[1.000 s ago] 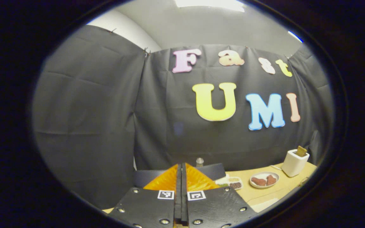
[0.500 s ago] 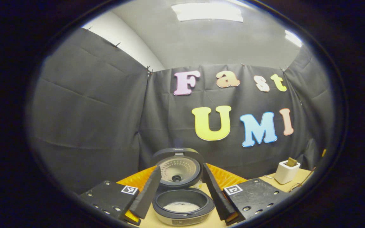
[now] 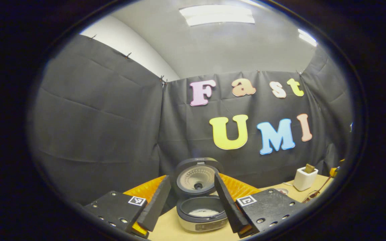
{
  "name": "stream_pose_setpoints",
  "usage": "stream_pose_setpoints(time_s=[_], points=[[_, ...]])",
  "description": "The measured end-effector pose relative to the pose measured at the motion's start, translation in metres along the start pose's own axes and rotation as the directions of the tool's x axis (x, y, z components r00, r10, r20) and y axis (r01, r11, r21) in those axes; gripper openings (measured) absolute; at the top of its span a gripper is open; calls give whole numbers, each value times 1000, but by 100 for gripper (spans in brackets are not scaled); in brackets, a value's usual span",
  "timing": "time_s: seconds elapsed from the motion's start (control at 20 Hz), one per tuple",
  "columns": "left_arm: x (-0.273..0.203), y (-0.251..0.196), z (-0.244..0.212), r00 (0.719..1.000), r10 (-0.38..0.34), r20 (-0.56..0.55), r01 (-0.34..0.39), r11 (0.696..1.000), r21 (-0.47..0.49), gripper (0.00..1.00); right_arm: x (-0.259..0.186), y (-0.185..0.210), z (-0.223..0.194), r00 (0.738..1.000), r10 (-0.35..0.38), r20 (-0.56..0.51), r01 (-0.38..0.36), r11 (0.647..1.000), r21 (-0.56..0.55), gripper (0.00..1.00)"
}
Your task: Close the left gripper, press the button to open the rice cooker; take a wooden spoon from the chopstick holder with the right hand, scoop a spoonful of rice and pour it into the rice cooker, then put the wooden spoon back into the chopstick holder.
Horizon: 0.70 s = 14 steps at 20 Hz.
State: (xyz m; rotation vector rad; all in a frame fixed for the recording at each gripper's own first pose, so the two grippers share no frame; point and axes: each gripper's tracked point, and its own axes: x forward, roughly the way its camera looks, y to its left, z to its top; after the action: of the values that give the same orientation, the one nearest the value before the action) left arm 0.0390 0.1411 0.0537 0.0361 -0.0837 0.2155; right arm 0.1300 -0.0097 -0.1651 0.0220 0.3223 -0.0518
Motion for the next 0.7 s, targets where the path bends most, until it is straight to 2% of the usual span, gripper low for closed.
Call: stream_pose_setpoints(time_s=[0.3,0.5,0.55,0.6,0.65,0.7], points=[[-15,9,-1,999,28,-15,-28,1000,12,80,21,-6,-53,988,-19,-153,37,992,119,97],[-21,12,-5,999,35,-28,-34,999,17,80,29,11,-82,968,43,-247,17,972,235,98],[-22,13,-7,999,38,-31,-37,999,17,80,32,15,-86,962,60,-265,13,964,267,96],[-22,15,-7,999,40,-33,-40,999,17,80,32,19,-89,958,75,-277,10,956,294,88],[-23,16,-7,999,43,-33,-42,999,17,80,32,24,-93,952,95,-291,2,948,317,86],[-23,17,-7,998,45,-33,-44,999,19,80,34,29,-96,946,117,-301,-9,941,338,80]])
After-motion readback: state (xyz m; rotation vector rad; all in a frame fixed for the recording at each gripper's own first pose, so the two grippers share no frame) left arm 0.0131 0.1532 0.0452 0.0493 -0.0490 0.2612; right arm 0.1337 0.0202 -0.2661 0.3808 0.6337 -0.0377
